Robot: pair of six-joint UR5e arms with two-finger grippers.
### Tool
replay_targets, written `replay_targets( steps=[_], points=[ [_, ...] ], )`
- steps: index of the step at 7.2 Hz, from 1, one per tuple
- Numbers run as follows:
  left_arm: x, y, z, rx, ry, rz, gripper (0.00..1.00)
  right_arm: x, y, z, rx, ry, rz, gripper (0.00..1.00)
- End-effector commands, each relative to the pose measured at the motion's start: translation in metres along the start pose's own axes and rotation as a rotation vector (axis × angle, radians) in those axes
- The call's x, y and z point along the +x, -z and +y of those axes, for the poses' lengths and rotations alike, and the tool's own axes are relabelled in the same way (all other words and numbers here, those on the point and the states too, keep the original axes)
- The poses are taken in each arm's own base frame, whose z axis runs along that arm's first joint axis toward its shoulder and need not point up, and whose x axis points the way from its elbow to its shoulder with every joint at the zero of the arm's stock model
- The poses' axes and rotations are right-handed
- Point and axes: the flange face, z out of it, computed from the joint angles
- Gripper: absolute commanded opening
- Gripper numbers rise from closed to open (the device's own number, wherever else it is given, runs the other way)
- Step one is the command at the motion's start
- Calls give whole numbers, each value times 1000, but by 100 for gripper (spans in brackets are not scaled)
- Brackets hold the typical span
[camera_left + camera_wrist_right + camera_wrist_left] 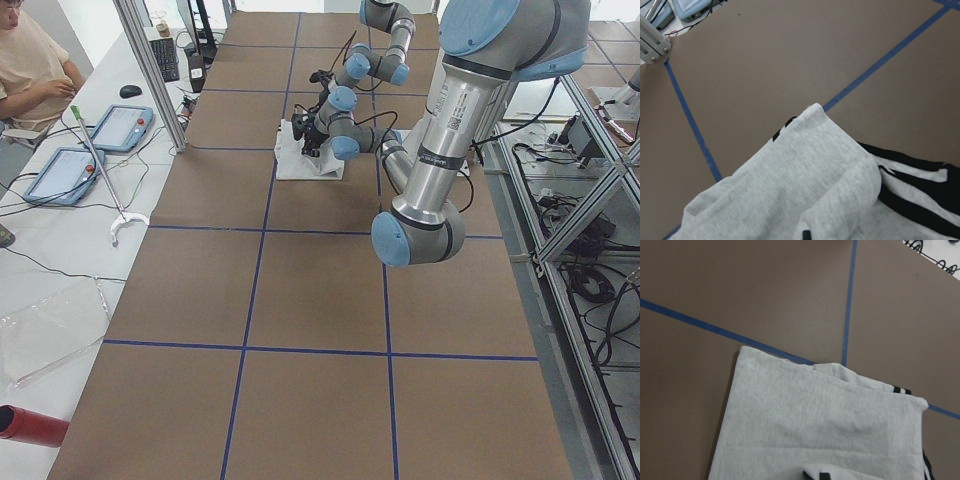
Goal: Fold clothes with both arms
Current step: 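Fold the near edge over toward the far edge with both grippers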
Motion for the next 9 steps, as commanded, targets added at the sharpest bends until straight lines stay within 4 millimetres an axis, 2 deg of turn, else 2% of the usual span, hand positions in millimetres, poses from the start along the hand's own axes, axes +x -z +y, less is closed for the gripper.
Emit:
replay_targets(
  steps=[1,2,3,4,5,6,7,8,9],
  points=[
    [-12,-30,-3,5,-2,-22,0,-5,-21,-6,13,-4,2,0],
    [-13,-29,-9,13,-85,-14,40,-6,-25,-12,21,27,8,99],
    [-13,-26,-18,22,-191,-14,99,-13,-25,-24,-2,82,14,100],
    [-13,-16,-37,21,-194,-4,100,-19,-21,-39,-71,104,30,100],
    [-19,-9,-51,-25,-240,3,100,-31,-4,-43,-98,121,2,100],
    [-17,-1,-56,-20,-260,17,100,-38,8,-38,-111,119,-17,100],
    [-16,-1,-55,-21,-258,18,100,-32,26,-15,-145,134,-32,100],
    [-16,-1,-55,-21,-256,18,100,-18,30,14,-154,167,-16,100],
    [-16,-1,-55,-21,-254,18,100,-3,16,36,-120,205,5,100]
  ],
)
